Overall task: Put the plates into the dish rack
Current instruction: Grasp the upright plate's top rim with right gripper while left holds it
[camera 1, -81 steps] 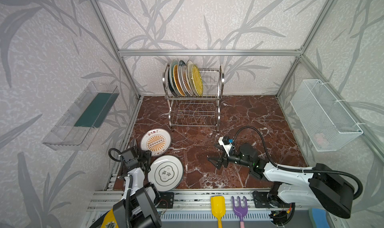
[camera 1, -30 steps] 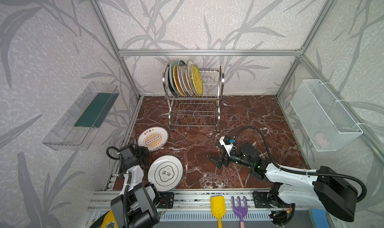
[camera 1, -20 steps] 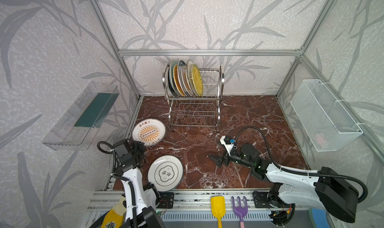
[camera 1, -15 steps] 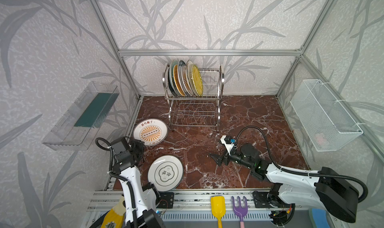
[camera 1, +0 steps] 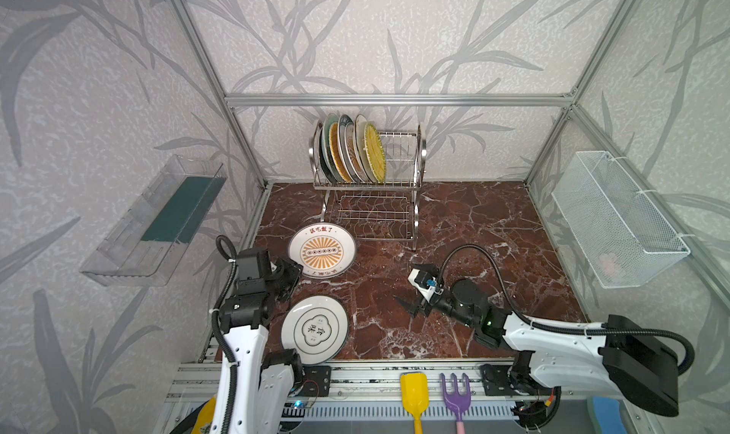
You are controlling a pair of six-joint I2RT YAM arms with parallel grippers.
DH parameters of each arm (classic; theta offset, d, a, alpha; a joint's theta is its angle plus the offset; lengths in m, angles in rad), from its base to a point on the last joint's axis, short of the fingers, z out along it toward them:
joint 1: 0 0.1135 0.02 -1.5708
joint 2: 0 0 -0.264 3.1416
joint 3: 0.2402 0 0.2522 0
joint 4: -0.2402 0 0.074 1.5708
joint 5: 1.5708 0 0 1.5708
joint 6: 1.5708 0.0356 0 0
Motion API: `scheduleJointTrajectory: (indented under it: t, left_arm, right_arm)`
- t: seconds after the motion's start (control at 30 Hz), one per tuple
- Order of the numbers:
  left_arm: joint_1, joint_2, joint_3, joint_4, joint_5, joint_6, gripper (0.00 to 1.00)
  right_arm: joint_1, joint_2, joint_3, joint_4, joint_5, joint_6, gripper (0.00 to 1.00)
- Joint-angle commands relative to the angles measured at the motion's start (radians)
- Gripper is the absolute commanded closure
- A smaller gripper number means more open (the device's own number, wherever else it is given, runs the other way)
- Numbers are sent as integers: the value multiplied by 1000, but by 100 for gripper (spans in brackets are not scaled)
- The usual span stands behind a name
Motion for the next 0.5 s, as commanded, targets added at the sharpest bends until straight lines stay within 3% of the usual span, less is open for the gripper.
scheduleJointTrajectory:
  t: [0.0, 0.13, 0.27, 0.47]
  left_arm:
    - [-110, 27, 61, -53, -138, -80, 100]
    - [-275, 71, 150, -141, -303, -127, 100]
    - [-400, 92, 204, -178, -394, -183, 100]
    - [-565, 156, 284, -232, -527, -258, 100]
  right_arm:
    - [19, 8, 75, -35, 39, -172, 1]
    - [89, 49, 148, -84, 92, -330, 1]
    - [136, 113, 217, -108, 123, -445, 1]
    - [168, 215, 298, -126, 138, -527, 1]
